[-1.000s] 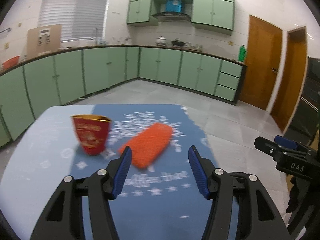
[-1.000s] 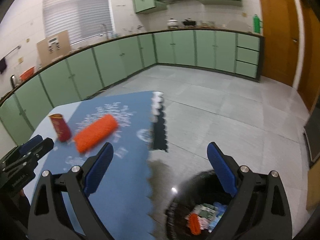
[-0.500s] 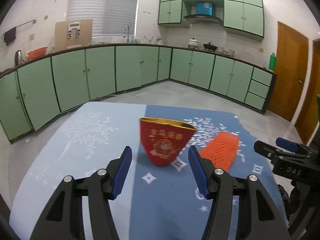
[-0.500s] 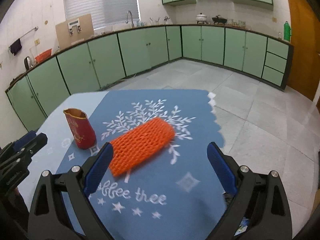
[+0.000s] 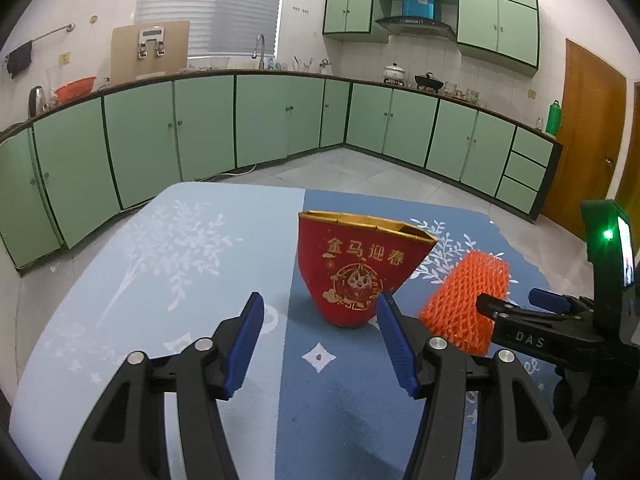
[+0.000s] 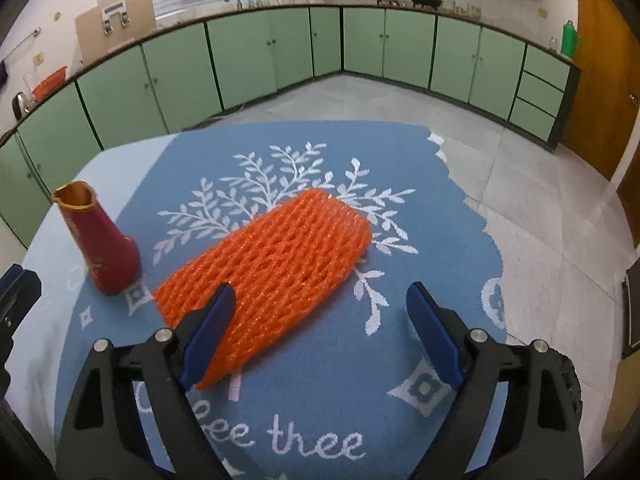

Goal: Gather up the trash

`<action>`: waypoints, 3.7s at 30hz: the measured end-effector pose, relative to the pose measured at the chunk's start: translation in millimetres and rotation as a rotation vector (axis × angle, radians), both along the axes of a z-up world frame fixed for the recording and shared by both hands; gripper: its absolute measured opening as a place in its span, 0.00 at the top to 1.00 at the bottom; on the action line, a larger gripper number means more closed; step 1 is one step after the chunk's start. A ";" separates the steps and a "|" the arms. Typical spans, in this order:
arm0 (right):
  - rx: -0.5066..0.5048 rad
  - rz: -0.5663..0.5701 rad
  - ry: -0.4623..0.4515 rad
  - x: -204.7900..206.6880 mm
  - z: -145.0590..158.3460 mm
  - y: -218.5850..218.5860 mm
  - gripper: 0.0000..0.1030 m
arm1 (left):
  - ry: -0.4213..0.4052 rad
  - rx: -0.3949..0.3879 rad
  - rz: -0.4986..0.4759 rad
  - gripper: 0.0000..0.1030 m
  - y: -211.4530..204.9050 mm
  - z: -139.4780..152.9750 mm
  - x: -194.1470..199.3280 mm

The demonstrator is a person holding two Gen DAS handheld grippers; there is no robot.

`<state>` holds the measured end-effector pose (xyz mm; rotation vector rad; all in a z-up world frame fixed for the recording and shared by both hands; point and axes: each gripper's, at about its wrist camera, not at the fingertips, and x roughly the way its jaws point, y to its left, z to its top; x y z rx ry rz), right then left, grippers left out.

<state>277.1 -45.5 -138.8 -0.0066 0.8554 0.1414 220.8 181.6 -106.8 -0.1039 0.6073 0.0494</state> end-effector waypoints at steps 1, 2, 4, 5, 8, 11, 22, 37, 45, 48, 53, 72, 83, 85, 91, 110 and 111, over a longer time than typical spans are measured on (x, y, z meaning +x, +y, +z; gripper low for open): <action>0.000 0.001 0.008 1.3 -2.0 0.6 0.20 | 0.003 0.000 -0.002 0.44 1.4 -1.1 1.6; 0.000 0.004 0.020 3.1 -4.0 1.7 0.22 | 0.006 0.000 -0.004 0.44 1.0 -1.8 3.1; 0.003 0.017 0.032 4.9 -6.2 3.4 0.27 | 0.017 -0.003 -0.008 0.44 0.1 -4.0 6.2; 0.006 0.025 0.034 5.4 -6.1 4.3 0.31 | 0.022 -0.005 -0.008 0.44 -0.2 -4.6 7.8; 0.016 0.071 0.034 4.1 -5.5 10.0 0.51 | 0.028 -0.013 -0.012 0.44 -0.6 -4.8 11.1; 0.031 0.120 0.028 1.1 -3.8 15.3 0.69 | 0.033 -0.010 -0.022 0.42 -3.9 -4.9 15.0; 0.059 0.118 0.006 2.6 5.1 1.3 0.92 | 0.040 0.005 -0.044 0.27 -33.4 -3.5 34.6; 0.077 0.126 0.017 7.9 1.9 -1.7 0.92 | 0.068 -0.022 -0.006 0.15 -31.3 -10.0 69.5; 0.083 0.125 0.021 8.8 1.0 -2.6 0.92 | 0.067 -0.054 -0.024 0.20 -26.3 -14.0 78.6; 0.081 0.125 0.020 8.8 1.1 -2.5 0.92 | 0.051 -0.059 -0.035 0.40 -27.5 -12.8 76.3; 0.083 0.124 0.020 8.4 1.2 -2.5 0.91 | 0.036 -0.063 -0.040 0.59 -28.0 -10.9 74.6; 0.104 0.124 0.031 10.1 2.0 -5.3 0.91 | 0.203 -0.126 0.056 0.22 -4.5 -35.9 123.6; 0.110 0.124 0.033 10.5 1.8 -5.4 0.90 | 0.209 -0.165 0.013 0.40 -5.1 -39.2 137.0; 0.118 0.124 0.034 10.6 1.7 -6.1 0.90 | 0.207 -0.159 0.007 0.36 -7.3 -37.6 135.8; 0.097 0.128 0.030 15.8 3.9 -8.5 0.91 | 0.195 -0.164 0.000 0.25 -11.2 -35.6 132.1; 0.099 0.136 0.005 47.1 7.4 -13.4 0.92 | 0.249 -0.106 0.041 0.23 -16.7 -44.0 171.1; 0.103 0.135 0.009 48.0 7.0 -14.1 0.92 | 0.249 -0.104 0.043 0.23 -17.4 -43.0 173.4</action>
